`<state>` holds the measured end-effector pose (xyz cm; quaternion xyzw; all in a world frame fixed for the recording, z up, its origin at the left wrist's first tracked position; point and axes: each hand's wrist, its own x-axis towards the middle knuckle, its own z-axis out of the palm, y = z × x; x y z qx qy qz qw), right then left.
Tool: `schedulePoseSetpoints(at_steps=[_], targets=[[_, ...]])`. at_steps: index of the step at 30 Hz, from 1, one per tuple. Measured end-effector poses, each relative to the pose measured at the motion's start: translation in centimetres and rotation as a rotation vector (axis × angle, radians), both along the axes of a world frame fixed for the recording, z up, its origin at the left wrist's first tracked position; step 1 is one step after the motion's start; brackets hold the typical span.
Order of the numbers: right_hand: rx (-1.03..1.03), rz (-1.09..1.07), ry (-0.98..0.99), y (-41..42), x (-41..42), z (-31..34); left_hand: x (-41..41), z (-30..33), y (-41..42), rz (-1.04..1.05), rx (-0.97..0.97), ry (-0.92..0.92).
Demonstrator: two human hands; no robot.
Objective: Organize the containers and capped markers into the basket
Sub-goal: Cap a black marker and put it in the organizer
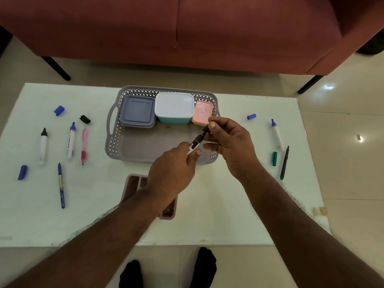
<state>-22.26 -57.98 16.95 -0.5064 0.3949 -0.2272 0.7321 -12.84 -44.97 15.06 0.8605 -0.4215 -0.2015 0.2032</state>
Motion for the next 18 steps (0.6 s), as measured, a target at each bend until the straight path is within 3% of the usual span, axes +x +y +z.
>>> schedulePoseSetpoints(at_steps=[18], targets=[[0.028,0.063,0.062,2.7,1.5,-0.3,1.1,-0.1,1.4,0.007,-0.054,-0.104]])
